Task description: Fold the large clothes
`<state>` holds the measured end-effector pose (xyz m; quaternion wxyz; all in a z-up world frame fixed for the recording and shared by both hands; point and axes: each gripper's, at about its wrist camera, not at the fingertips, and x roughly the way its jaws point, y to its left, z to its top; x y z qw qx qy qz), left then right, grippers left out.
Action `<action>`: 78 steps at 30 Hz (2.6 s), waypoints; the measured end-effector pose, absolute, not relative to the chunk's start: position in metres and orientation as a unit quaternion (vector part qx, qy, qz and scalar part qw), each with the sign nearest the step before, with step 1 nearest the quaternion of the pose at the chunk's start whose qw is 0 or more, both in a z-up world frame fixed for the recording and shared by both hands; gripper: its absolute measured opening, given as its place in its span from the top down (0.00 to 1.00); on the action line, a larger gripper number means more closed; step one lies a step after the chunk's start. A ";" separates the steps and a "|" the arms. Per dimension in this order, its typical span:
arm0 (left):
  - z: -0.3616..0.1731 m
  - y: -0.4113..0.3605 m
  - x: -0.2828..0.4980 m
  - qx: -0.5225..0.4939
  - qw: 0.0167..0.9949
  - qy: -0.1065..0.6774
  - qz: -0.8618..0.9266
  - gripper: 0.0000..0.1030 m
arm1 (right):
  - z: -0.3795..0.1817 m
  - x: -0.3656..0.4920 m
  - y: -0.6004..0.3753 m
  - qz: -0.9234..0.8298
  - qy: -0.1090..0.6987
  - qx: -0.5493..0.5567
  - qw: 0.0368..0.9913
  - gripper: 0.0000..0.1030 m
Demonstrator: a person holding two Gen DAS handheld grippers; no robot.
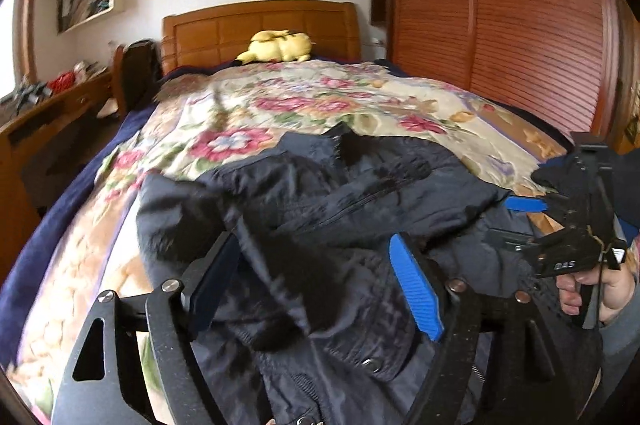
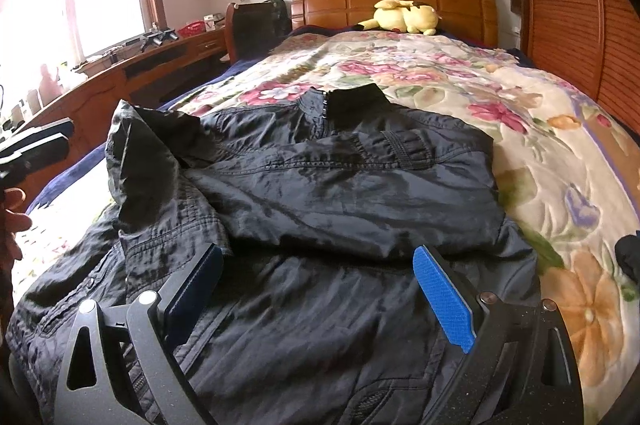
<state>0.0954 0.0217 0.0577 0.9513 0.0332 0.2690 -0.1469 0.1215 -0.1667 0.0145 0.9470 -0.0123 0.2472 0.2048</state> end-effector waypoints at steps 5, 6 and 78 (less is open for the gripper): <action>0.031 0.040 0.099 0.010 0.950 0.282 -0.130 0.22 | 0.012 0.120 -0.156 0.214 0.247 -0.021 0.945 0.06; 0.028 0.042 0.099 0.011 0.951 0.283 -0.126 0.22 | 0.012 0.120 -0.153 0.216 0.247 -0.024 0.944 0.06; 0.013 0.125 0.052 -0.017 0.974 0.225 -0.023 0.21 | 0.088 0.110 -0.107 0.275 0.216 -0.115 0.930 0.92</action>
